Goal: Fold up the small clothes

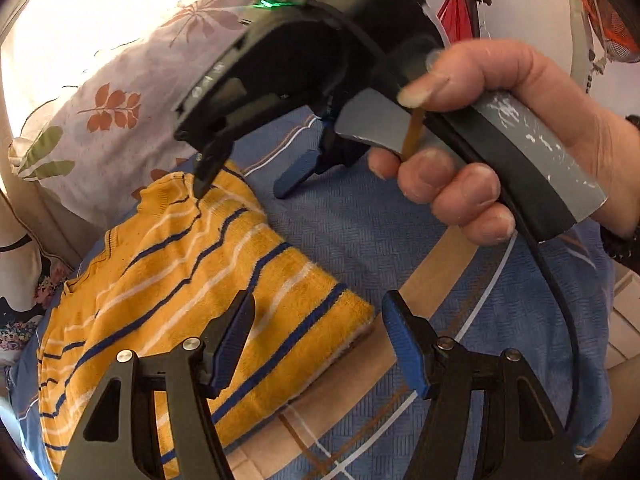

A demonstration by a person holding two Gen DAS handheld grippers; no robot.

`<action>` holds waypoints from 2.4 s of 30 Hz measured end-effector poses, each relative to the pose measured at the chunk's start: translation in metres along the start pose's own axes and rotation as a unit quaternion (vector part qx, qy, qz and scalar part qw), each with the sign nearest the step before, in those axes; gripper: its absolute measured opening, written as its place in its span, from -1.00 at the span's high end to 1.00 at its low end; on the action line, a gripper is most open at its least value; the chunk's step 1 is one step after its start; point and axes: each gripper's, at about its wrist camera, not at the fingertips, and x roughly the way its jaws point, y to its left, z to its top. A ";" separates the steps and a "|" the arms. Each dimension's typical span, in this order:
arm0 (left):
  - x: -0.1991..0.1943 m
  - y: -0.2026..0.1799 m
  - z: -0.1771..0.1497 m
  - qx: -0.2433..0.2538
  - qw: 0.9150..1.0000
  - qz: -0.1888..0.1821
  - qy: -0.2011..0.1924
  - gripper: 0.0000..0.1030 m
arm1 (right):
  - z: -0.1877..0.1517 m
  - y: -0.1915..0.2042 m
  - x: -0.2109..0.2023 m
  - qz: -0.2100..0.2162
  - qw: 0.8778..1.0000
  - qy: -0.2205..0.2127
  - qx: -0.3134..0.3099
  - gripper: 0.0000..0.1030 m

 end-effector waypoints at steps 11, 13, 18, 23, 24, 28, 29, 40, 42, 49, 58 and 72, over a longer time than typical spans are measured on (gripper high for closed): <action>0.002 0.015 0.006 -0.058 0.998 -0.002 0.004 0.80 | 0.004 0.041 0.028 -0.038 0.993 0.018 -0.108 0.60; -0.008 0.027 0.005 -0.090 0.996 -0.022 -0.010 0.82 | 0.004 0.046 0.023 -0.038 0.993 0.010 -0.110 0.62; -0.050 0.066 -0.009 -0.171 0.982 -0.052 -0.063 0.82 | 0.003 0.073 0.007 -0.037 0.993 -0.009 -0.114 0.64; -0.099 0.117 -0.050 -0.270 0.954 -0.063 -0.112 0.82 | 0.005 0.128 0.006 -0.002 0.992 -0.021 -0.126 0.64; -0.107 0.129 -0.060 -0.289 0.948 -0.065 -0.121 0.82 | 0.005 0.141 0.010 0.006 0.991 -0.020 -0.129 0.64; -0.138 0.169 -0.102 -0.352 0.923 -0.050 -0.145 0.82 | 0.004 0.191 0.037 0.039 0.991 -0.009 -0.128 0.65; -0.143 0.178 -0.113 -0.366 0.917 -0.046 -0.149 0.83 | 0.004 0.205 0.048 0.044 0.991 -0.006 -0.125 0.69; -0.161 0.254 -0.215 -0.476 0.868 -0.019 -0.140 0.99 | -0.010 0.300 0.146 -0.105 0.968 0.002 -0.228 -0.17; -0.155 0.255 -0.217 -0.476 0.867 -0.046 -0.140 0.93 | -0.012 0.296 0.149 -0.147 0.959 0.000 -0.241 -0.30; -0.134 0.211 -0.181 -0.419 0.886 -0.105 -0.168 -0.32 | -0.006 0.279 0.097 -0.188 0.951 -0.022 -0.242 -0.47; -0.096 0.155 -0.118 -0.341 0.921 -0.129 -0.140 -0.46 | 0.011 0.251 0.114 -0.269 0.934 0.047 -0.232 -0.56; -0.057 0.122 -0.085 -0.314 0.943 -0.075 -0.080 0.84 | -0.026 0.261 0.179 -0.386 0.828 0.143 -0.382 0.33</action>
